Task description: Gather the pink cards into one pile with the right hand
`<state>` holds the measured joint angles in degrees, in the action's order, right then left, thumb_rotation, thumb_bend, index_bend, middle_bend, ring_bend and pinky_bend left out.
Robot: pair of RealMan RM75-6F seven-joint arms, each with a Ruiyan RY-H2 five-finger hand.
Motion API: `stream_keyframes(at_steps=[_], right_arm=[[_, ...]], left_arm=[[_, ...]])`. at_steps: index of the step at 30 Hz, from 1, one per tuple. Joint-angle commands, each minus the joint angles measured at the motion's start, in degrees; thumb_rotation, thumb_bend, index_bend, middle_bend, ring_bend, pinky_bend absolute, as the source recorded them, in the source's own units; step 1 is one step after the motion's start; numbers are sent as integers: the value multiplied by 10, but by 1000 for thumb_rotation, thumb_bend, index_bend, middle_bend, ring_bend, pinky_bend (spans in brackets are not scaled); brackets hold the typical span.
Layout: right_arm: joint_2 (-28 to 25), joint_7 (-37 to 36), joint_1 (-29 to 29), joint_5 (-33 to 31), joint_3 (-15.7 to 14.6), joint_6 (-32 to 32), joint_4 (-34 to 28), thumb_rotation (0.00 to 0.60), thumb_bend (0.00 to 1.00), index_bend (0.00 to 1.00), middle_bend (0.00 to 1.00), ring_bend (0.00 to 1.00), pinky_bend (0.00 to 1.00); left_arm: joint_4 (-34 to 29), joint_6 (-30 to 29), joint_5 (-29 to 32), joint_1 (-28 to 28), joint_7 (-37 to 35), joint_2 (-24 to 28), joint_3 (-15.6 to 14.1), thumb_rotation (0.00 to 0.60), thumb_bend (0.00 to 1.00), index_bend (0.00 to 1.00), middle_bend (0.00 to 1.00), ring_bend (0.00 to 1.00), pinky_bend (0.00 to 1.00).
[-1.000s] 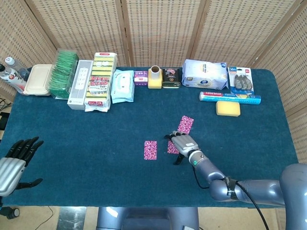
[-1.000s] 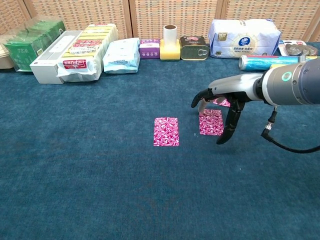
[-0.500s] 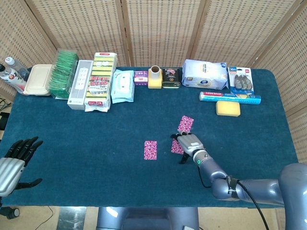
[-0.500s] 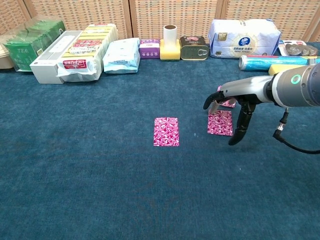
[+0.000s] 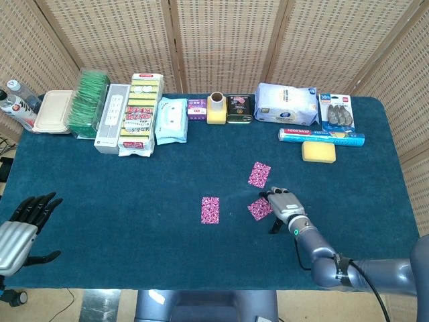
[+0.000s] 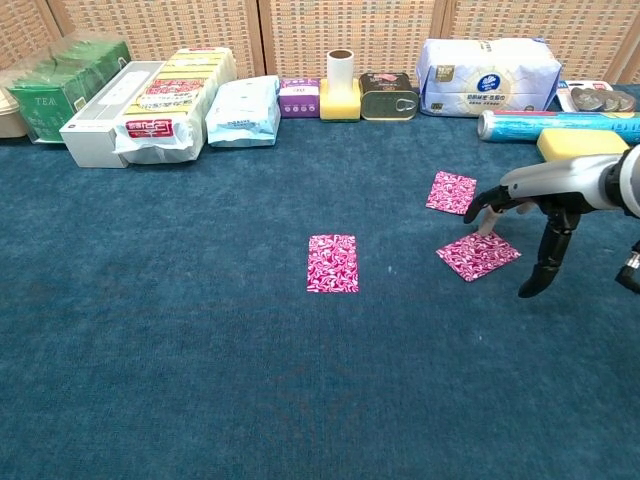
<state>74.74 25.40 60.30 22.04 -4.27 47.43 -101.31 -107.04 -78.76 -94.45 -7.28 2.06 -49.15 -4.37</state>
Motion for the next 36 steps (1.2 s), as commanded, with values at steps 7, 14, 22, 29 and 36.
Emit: stream_keyframes(at_steps=[7,14,22,29,36], right_arm=[[-27,0,-12,-19,-12,1,-11,600,0,107,194,36,43],[-37,-5,-27,26,-1,31,-32,600,0,143,136,47,65],[19,49,-57,87,6,152,8,600,39,216,57,0,68],[60,82,-66,43,24,169,45,600,93,243,33,0,68],[79,122,-65,-14,50,176,41,600,97,247,6,0,68]], left_arm=[[-2,1,-1,0,5,-1,-1,600,57,0,0,0,3],[-2,0,0,1,5,-1,-1,600,58,0,0,0,3],[-3,2,1,0,6,-1,-1,600,57,0,0,0,3],[-2,3,2,-1,3,-1,0,600,57,0,0,0,3],[-3,6,5,-2,3,0,0,600,57,0,0,0,3]])
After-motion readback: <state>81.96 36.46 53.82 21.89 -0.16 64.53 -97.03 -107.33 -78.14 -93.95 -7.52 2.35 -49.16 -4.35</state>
